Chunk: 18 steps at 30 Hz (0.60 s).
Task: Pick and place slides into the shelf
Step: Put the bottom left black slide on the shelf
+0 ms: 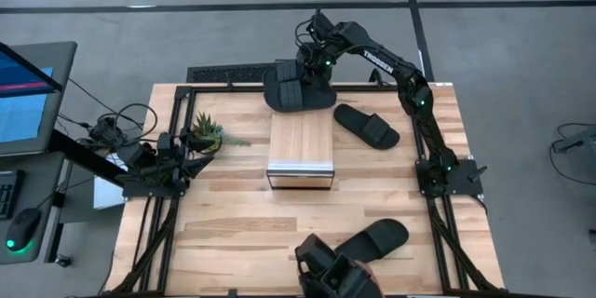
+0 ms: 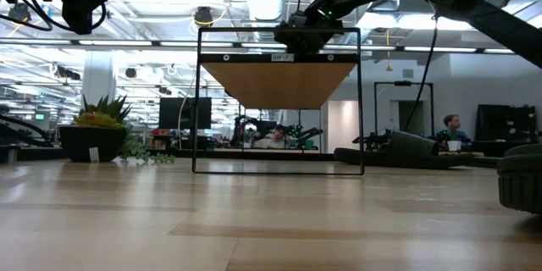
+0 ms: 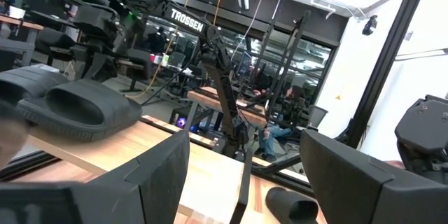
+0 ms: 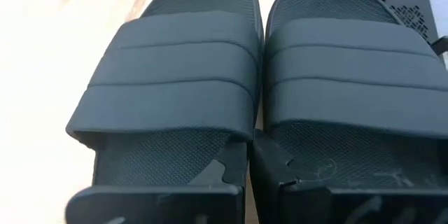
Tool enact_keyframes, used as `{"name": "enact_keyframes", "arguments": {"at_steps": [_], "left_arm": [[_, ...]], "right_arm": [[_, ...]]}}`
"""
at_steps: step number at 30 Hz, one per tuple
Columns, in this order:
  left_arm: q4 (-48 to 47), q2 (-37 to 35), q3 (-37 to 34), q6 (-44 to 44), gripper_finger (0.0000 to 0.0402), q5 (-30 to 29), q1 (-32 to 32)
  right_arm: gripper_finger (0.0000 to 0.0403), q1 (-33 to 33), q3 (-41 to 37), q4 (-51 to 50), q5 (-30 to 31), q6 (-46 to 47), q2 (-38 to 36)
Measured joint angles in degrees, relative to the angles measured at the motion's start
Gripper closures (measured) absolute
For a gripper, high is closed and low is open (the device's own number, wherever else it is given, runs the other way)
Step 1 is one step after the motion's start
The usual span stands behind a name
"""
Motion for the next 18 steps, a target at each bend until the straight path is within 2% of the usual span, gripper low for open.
{"name": "enact_keyframes", "arguments": {"at_steps": [11, 18], "left_arm": [[0.0, 0.0, 0.0, 0.0, 0.0143, 0.0, 0.0], [0.0, 0.0, 0.0, 0.0, 0.0143, 0.0, 0.0]], "right_arm": [[0.0399, 0.4, 0.0, 0.9, 1.0, 0.5, 0.0], [0.0357, 1.7, 0.0, 3.8, 1.3, 2.6, 0.0]]}}
